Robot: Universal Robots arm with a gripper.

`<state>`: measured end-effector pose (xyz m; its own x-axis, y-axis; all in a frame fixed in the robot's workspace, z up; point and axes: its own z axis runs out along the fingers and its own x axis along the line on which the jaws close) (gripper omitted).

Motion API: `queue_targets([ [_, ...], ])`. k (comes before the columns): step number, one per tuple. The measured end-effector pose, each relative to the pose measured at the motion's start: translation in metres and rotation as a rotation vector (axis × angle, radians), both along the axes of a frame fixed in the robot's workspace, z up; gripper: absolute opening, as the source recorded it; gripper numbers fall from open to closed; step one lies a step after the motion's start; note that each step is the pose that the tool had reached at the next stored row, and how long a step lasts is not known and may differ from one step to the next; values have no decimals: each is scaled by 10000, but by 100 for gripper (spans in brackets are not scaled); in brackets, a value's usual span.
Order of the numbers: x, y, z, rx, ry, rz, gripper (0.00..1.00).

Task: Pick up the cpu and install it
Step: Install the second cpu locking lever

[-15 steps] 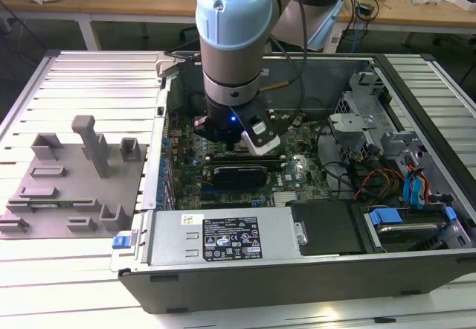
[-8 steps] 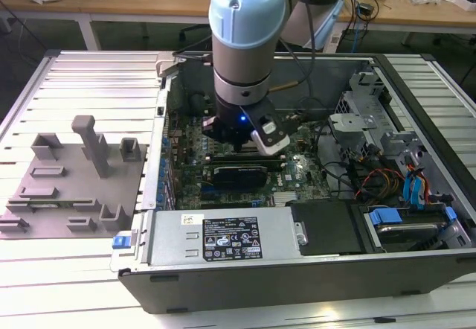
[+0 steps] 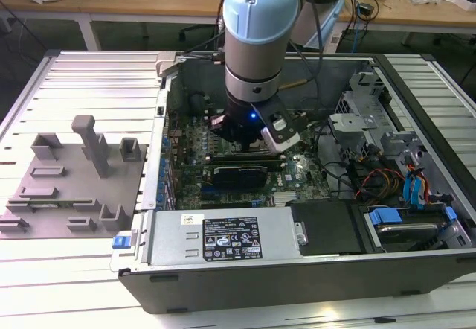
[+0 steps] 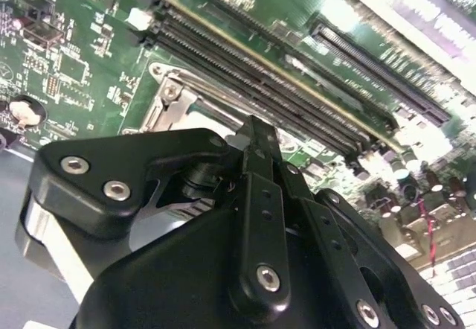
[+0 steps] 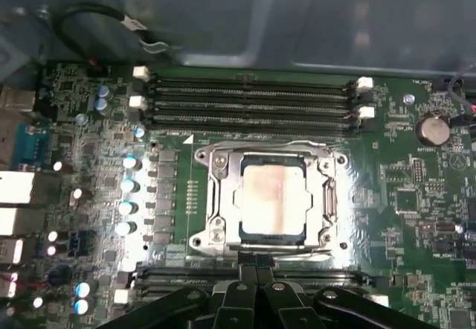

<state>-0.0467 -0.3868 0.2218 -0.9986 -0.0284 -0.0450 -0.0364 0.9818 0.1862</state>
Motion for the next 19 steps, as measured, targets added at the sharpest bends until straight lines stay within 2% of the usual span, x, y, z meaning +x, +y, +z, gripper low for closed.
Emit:
queue_targets([
  [1, 3, 19, 0, -16, 0, 1, 11],
  [3, 27, 119, 0, -60, 0, 1, 11],
  [4, 54, 143, 0, -97, 0, 0, 11],
  [6, 88, 164, 0, -141, -1, -2, 11],
  [7, 106, 192, 0, -171, 1, -4, 11],
  [9, 112, 249, 0, -181, 0, -2, 11],
  [11, 116, 279, 0, -185, -1, -3, 11],
  [14, 135, 289, 29, -220, 6, -4, 11],
  [19, 136, 289, 31, -228, 6, -3, 11],
])
